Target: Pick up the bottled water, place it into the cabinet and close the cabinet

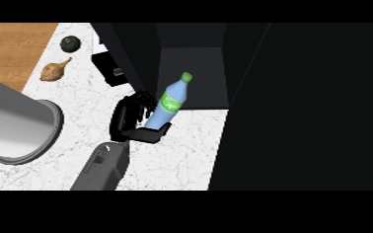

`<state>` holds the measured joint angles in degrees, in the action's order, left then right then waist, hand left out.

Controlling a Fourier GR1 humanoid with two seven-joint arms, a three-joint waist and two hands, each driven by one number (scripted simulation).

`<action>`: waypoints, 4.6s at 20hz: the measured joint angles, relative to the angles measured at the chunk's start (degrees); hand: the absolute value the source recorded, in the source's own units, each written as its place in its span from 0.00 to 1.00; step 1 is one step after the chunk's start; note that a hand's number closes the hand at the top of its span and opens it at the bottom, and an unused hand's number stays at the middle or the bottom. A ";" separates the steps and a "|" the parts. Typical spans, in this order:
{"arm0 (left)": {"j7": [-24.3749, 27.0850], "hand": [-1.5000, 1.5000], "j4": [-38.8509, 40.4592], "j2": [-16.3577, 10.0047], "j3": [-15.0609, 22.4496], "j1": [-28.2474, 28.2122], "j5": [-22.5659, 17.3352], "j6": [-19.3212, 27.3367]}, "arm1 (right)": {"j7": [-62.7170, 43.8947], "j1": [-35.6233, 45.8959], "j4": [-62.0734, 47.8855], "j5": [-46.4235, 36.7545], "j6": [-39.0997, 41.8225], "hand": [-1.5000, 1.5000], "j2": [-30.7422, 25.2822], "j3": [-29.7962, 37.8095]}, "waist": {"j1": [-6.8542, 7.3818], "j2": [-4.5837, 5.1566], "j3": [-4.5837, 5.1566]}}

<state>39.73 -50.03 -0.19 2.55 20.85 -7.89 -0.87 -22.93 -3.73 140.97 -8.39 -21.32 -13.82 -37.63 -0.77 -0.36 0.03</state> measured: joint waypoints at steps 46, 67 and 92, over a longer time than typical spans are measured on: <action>-6.01 1.00 32.41 0.17 13.08 37.93 -23.67 34.02 | 11.56 -8.61 1.28 5.00 1.41 0.00 -7.32 3.18 | -2.60 1.18 0.00; -1.50 0.00 43.88 -0.16 9.04 45.29 -22.40 31.83 | 16.03 -11.03 1.08 7.58 3.82 0.00 -8.36 4.46 | -3.95 1.87 0.04; -2.68 0.00 27.48 0.17 11.58 38.99 -27.66 9.45 | 16.59 -12.84 1.06 7.88 4.42 0.00 -8.24 6.53 | -0.73 0.27 -0.01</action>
<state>37.05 -22.56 -0.02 14.14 59.84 -35.55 8.58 -6.34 -16.57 142.03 -0.51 -16.90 -22.07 -31.10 -1.50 -0.09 0.01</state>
